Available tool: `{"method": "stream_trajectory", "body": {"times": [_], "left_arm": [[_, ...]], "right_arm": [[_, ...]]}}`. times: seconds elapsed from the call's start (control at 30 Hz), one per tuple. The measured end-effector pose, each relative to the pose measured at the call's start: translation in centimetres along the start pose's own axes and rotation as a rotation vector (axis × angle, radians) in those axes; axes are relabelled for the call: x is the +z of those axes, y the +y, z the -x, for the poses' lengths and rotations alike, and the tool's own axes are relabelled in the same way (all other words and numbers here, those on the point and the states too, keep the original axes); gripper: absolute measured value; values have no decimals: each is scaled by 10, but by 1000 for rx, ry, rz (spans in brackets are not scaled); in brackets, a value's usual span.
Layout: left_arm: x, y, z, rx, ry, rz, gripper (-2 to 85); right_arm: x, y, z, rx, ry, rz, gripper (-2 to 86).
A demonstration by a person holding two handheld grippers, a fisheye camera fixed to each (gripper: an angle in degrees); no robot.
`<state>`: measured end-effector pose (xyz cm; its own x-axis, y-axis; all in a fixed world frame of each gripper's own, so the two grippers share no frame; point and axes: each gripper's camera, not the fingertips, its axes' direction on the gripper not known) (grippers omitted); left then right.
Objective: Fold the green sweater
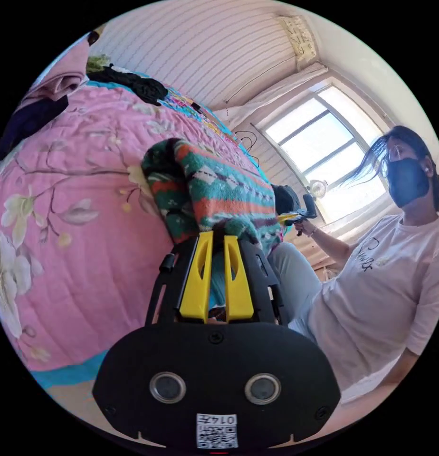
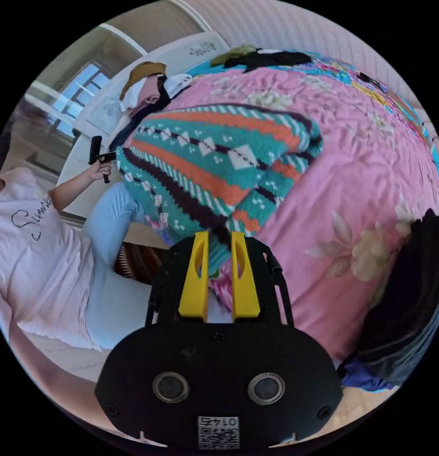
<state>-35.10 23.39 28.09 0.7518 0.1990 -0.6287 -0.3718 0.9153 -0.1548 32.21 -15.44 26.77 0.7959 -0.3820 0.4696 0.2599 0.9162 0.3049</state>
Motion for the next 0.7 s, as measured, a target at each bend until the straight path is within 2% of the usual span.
{"method": "stream_trajectory", "body": {"times": [0.07, 0.13, 0.23, 0.3, 0.37, 0.47, 0.57, 0.63, 0.67, 0.7], "left_arm": [[2, 18, -10, -15, -69, 40, 9], [-5, 30, -29, 8, -144, 2, -3], [-8, 30, -84, 166, -300, -45, -8], [26, 19, -134, 301, -444, 58, -9], [65, 16, -170, 417, -504, 71, -10], [135, 18, -209, 461, -455, 68, -10], [195, 28, -227, 443, -432, 112, -10], [232, 40, -231, 475, -472, 202, -10], [257, 54, -232, 548, -528, 267, -10], [266, 70, -238, 653, -575, 193, -10]], "right_arm": [[5, 11, 9, 43, 5, -1, 61], [4, 15, 22, 75, 31, -26, 31], [-6, 0, 57, 83, 149, -147, 9], [-6, -34, 92, -20, 123, -260, 2], [5, -71, 119, -101, 110, -282, -1], [34, -137, 159, -196, 187, -273, -2], [66, -199, 187, -231, 340, -187, -4], [95, -229, 191, -208, 453, -86, -4], [123, -247, 186, -177, 447, 48, -5], [146, -258, 182, -147, 447, 97, -6]]}}
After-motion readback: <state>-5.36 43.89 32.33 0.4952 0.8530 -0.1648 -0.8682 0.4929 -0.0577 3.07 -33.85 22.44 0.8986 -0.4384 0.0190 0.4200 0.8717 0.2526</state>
